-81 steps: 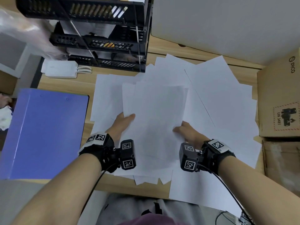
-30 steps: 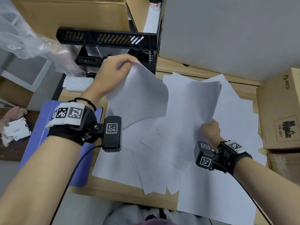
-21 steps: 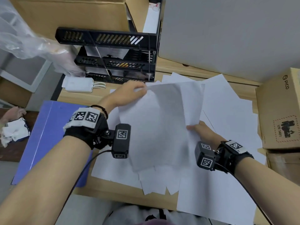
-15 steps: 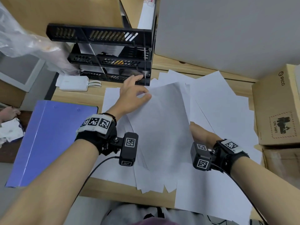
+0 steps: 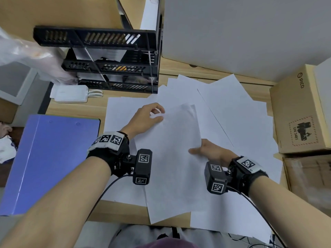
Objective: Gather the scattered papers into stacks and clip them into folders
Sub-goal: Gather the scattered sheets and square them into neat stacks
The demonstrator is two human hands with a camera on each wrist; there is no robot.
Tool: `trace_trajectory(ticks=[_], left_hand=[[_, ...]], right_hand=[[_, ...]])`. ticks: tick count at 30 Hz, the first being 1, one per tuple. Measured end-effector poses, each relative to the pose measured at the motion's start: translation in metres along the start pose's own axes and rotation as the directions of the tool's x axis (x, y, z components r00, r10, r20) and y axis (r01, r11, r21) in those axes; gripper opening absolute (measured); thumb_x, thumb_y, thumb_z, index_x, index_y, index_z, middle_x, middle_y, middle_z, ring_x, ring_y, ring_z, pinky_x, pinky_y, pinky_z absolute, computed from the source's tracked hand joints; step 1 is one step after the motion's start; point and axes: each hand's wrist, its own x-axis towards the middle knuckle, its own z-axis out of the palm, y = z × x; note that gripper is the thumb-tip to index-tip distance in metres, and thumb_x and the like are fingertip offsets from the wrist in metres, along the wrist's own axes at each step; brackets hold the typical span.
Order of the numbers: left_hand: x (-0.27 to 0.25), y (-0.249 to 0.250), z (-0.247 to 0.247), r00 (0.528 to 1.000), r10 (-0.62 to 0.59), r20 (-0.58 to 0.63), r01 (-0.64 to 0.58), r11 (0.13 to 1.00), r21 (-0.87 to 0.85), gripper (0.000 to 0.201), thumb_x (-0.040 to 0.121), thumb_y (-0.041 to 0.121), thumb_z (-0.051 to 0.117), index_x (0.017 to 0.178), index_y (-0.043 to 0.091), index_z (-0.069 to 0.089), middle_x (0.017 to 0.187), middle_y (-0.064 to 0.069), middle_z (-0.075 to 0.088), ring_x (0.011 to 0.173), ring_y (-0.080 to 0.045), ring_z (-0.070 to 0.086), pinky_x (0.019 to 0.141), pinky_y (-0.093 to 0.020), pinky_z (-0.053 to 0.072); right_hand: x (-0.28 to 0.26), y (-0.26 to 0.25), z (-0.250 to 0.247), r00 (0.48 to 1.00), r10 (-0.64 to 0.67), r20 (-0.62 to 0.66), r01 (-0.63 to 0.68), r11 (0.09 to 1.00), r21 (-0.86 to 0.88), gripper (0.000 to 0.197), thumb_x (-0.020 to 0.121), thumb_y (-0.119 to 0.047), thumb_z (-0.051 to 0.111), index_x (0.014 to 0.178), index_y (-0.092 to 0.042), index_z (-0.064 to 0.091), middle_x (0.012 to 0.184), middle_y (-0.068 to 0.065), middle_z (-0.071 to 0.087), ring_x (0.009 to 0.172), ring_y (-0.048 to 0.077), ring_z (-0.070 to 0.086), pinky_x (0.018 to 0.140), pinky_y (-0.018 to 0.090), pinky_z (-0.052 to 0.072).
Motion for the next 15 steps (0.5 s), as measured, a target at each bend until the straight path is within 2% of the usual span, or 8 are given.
trace_trajectory(ticks=[2,3,5,7,9,11,13,15], left_hand=[[-0.002,0.005,-0.003,0.993,-0.054,-0.108,0.033,0.982,-0.184,0.031,0.084,0.021,0.074,0.112,0.024,0.060,0.109,0.001,0.065,0.090,-0.002,0.058,0.084,-0.023,0.044],[-0.004,0.006,-0.007,0.980,-0.103,-0.170,0.050,0.956,-0.289,0.042,0.081,0.023,0.078,0.119,0.022,0.057,0.115,0.001,0.064,0.094,-0.003,0.059,0.085,-0.020,0.045],[-0.007,0.000,-0.013,0.952,-0.202,-0.230,0.091,0.904,-0.418,0.063,0.076,0.030,0.082,0.129,0.025,0.049,0.133,0.002,0.055,0.117,-0.010,0.052,0.094,-0.023,0.041],[-0.013,-0.011,-0.016,0.939,-0.299,-0.168,0.200,0.874,-0.442,0.081,0.073,0.034,0.083,0.140,0.029,0.037,0.146,0.000,0.042,0.134,-0.015,0.039,0.103,-0.029,0.035],[-0.021,-0.021,-0.011,0.933,-0.356,-0.059,0.291,0.840,-0.458,0.092,0.074,0.034,0.083,0.147,0.028,0.027,0.153,-0.003,0.034,0.140,-0.017,0.033,0.109,-0.032,0.033],[-0.028,-0.023,-0.002,0.935,-0.354,-0.009,0.304,0.814,-0.494,0.081,0.078,0.029,0.080,0.144,0.021,0.034,0.147,-0.002,0.044,0.130,-0.009,0.048,0.102,-0.025,0.043],[-0.027,-0.017,0.003,0.948,-0.317,0.016,0.276,0.798,-0.536,0.050,0.083,0.026,0.075,0.127,0.015,0.053,0.124,-0.002,0.065,0.100,-0.002,0.067,0.078,-0.016,0.053],[-0.022,-0.005,0.001,0.962,-0.274,-0.008,0.216,0.776,-0.593,0.035,0.085,0.024,0.074,0.117,0.014,0.063,0.108,0.000,0.074,0.096,-0.011,0.071,0.080,-0.023,0.058]], right_hand=[[0.003,0.002,-0.002,0.994,-0.024,-0.105,0.023,1.000,-0.004,0.021,0.094,-0.003,0.054,0.111,-0.007,0.064,0.085,0.000,0.070,0.069,0.012,0.067,0.058,0.020,0.050],[0.003,0.002,-0.004,0.987,-0.036,-0.160,0.038,0.999,0.010,0.021,0.094,-0.003,0.053,0.113,-0.006,0.063,0.084,0.000,0.069,0.066,0.010,0.066,0.055,0.018,0.049],[0.003,0.002,-0.009,0.967,-0.064,-0.246,0.078,0.996,0.048,0.022,0.094,-0.003,0.052,0.114,-0.006,0.061,0.085,0.001,0.069,0.068,0.011,0.066,0.052,0.016,0.049],[0.003,0.003,-0.014,0.950,-0.093,-0.299,0.129,0.986,0.102,0.022,0.094,-0.002,0.052,0.113,-0.007,0.062,0.090,0.001,0.071,0.074,0.013,0.068,0.055,0.017,0.053],[0.003,0.002,-0.017,0.940,-0.113,-0.322,0.168,0.974,0.150,0.020,0.094,-0.003,0.052,0.110,-0.010,0.062,0.092,0.001,0.072,0.075,0.011,0.070,0.058,0.018,0.055],[0.004,-0.003,-0.016,0.931,-0.135,-0.340,0.206,0.962,0.181,0.019,0.094,-0.003,0.053,0.109,-0.011,0.063,0.096,0.005,0.072,0.075,0.011,0.071,0.064,0.022,0.057],[0.006,-0.012,-0.016,0.910,-0.168,-0.380,0.256,0.947,0.194,0.021,0.093,-0.003,0.055,0.110,-0.011,0.064,0.105,0.010,0.073,0.084,0.018,0.072,0.076,0.033,0.058],[0.005,-0.028,-0.019,0.876,-0.219,-0.431,0.325,0.927,0.189,0.025,0.091,-0.003,0.057,0.114,-0.010,0.065,0.109,0.011,0.072,0.094,0.025,0.071,0.088,0.044,0.056]])
